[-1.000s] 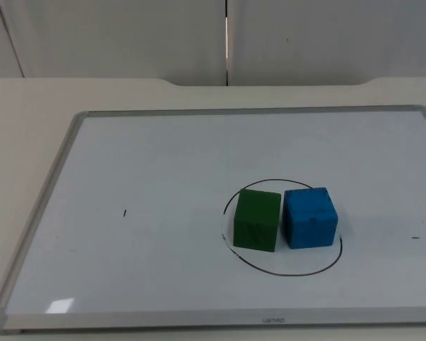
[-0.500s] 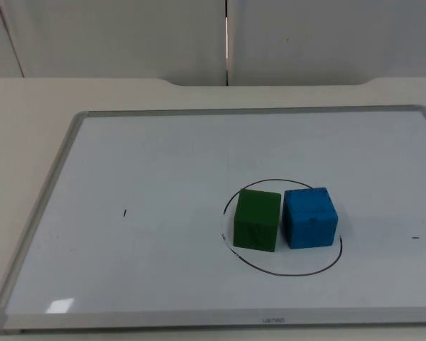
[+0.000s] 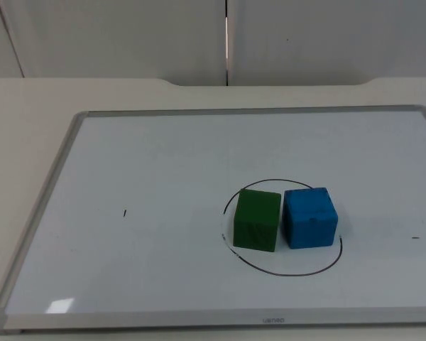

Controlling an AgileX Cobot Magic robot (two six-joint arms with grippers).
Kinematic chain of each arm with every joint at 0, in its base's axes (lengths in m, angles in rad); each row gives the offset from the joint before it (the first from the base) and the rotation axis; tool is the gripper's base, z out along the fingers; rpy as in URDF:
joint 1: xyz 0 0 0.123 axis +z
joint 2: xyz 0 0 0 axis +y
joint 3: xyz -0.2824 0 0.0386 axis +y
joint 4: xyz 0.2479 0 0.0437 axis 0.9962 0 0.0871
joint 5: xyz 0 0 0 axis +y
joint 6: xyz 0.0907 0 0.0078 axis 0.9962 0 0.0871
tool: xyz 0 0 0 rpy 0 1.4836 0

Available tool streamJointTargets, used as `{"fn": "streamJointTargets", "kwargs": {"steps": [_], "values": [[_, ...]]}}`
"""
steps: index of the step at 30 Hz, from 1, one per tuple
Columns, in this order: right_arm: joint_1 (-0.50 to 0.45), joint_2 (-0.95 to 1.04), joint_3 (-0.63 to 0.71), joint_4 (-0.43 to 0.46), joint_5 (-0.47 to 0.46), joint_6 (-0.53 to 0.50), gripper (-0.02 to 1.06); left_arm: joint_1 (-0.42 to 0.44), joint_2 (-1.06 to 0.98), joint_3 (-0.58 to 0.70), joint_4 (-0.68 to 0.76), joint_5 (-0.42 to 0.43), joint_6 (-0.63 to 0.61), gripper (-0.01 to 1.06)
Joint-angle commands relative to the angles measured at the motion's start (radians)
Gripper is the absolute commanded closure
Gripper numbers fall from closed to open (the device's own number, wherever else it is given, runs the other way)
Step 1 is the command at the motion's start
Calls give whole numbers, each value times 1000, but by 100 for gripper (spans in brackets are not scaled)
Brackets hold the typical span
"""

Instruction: Push the two cubes into the marked area.

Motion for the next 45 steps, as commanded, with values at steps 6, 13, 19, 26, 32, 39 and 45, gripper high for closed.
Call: {"fn": "streamJointTargets", "kwargs": {"steps": [6,13,19,26,32,39,45], "values": [[0,-3,0,-1,-1,2,-1,2,-4,5,2,-12,-6,0],[0,-3,0,-1,-1,2,-1,2,-4,5,2,-12,-6,0],[0,-3,0,-1,-1,2,-1,2,-4,5,2,-12,-6,0],[0,-3,0,-1,-1,2,-1,2,-4,5,2,-12,-6,0],[0,-3,0,-1,-1,2,-1,2,-4,5,2,-12,-6,0],[0,-3,0,-1,-1,2,-1,2,-4,5,2,-12,-6,0],[0,-3,0,-1,-1,2,-1,2,-4,5,2,-12,-6,0]]}}
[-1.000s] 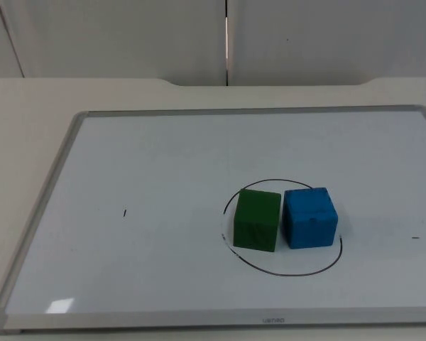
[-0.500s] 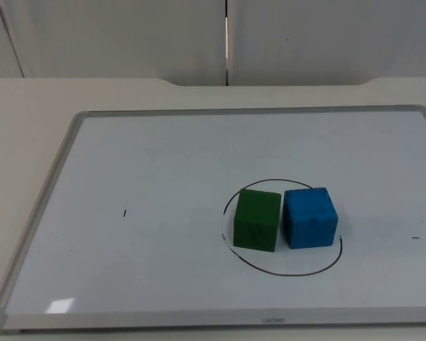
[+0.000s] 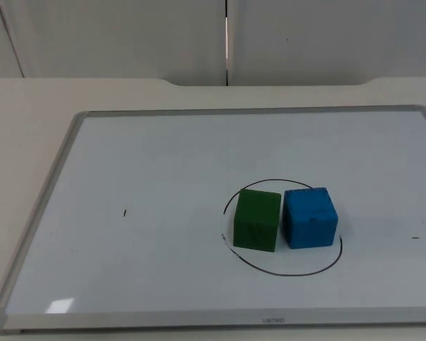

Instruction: Push the two cubes into the marked area.

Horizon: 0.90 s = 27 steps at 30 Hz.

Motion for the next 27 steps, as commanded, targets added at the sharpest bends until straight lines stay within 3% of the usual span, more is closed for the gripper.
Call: {"fn": "streamJointTargets", "kwargs": {"steps": [1,11,27], "values": [[0,-3,0,-1,-1,2,-1,2,-4,5,2,-12,-6,0],[0,-3,0,-1,-1,2,-1,28,-4,5,8,-12,-6,0],[0,-3,0,-1,-1,2,-1,207,-4,5,8,-12,-6,0]]}}
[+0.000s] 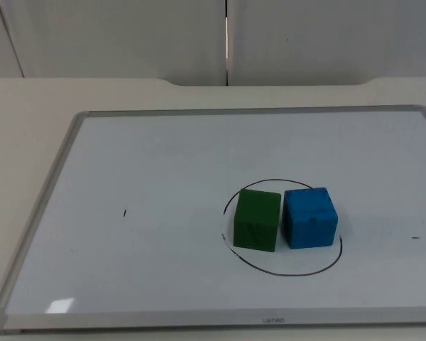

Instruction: Push the two cubes into the marked area.

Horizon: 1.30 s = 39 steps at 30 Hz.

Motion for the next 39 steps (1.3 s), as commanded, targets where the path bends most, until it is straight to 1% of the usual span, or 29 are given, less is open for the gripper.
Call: {"fn": "streamJointTargets", "kwargs": {"steps": [1,6,8,13,16,21,25,26,31,32,35,36,39], "values": [[0,-3,0,-1,-1,2,-1,22,-4,5,0,-12,-6,0],[0,-3,0,-1,-1,2,-1,87,-4,5,0,-12,-6,0],[0,-3,0,-1,-1,2,-1,95,-4,5,0,-12,-6,0],[0,-3,0,-1,-1,2,-1,167,-4,5,0,-12,-6,0],[-5,-3,0,-1,-1,2,-1,184,-4,5,0,-12,-6,0],[-50,-3,0,-1,-1,2,-1,199,-4,5,0,-12,-6,0],[-105,-3,0,-1,-1,2,-1,199,-4,5,0,-12,-6,0],[-105,-3,0,-1,-1,2,-1,199,-4,5,0,-12,-6,0],[-192,-3,0,-1,-1,2,-1,199,-4,5,0,-12,-6,0],[-192,-3,0,-1,-1,2,-1,199,-4,5,0,-12,-6,0],[-244,-3,0,-1,-1,2,-1,199,-4,5,0,-12,-6,0],[-244,-3,0,-1,-1,2,-1,199,-4,5,0,-12,-6,0],[-309,-3,0,-1,-1,2,-1,199,-4,5,0,-12,-6,0]]}}
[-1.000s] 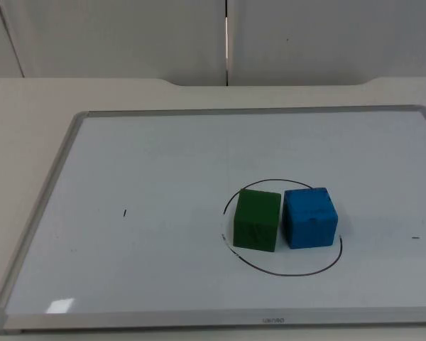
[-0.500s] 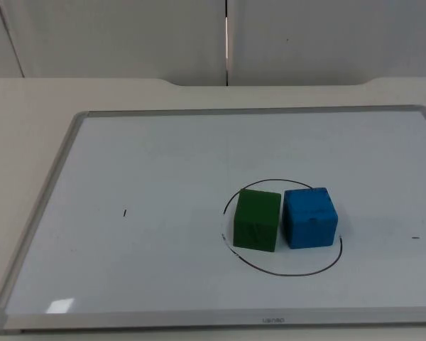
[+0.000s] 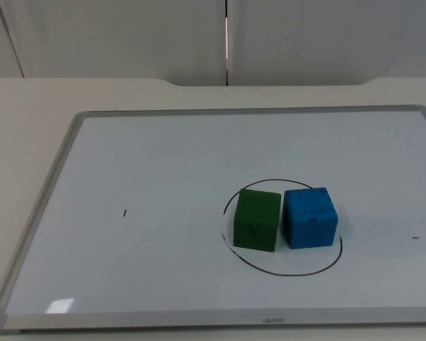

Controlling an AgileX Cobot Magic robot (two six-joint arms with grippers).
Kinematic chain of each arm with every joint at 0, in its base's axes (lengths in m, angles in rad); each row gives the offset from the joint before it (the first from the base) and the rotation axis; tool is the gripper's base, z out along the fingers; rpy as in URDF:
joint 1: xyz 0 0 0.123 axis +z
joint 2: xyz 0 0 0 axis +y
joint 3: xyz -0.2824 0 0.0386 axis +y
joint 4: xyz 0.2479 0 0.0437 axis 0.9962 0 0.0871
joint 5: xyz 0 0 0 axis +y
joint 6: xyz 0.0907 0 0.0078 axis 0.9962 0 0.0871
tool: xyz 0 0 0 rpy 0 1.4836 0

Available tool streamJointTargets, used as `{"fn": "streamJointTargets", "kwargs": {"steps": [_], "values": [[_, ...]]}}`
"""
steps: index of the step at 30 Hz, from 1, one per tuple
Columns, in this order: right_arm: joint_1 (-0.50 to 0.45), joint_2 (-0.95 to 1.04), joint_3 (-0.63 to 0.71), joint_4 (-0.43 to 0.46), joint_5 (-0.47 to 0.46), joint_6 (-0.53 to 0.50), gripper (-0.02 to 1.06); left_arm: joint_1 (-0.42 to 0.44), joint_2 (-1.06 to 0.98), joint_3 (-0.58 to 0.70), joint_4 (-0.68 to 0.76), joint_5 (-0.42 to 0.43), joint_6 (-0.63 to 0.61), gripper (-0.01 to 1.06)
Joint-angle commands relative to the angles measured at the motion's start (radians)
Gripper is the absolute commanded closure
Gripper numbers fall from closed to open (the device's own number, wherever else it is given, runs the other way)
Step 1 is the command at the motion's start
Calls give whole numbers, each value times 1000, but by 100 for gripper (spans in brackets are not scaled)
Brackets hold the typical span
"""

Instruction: Push the two cubes into the marked area.

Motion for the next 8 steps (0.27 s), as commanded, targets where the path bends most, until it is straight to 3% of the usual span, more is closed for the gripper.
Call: {"fn": "streamJointTargets", "kwargs": {"steps": [1,8], "values": [[-55,-3,0,-1,-1,2,-1,4,-4,5,0,-12,-6,0],[-126,-3,0,-1,-1,2,-1,4,-4,5,0,-12,-6,0]]}}
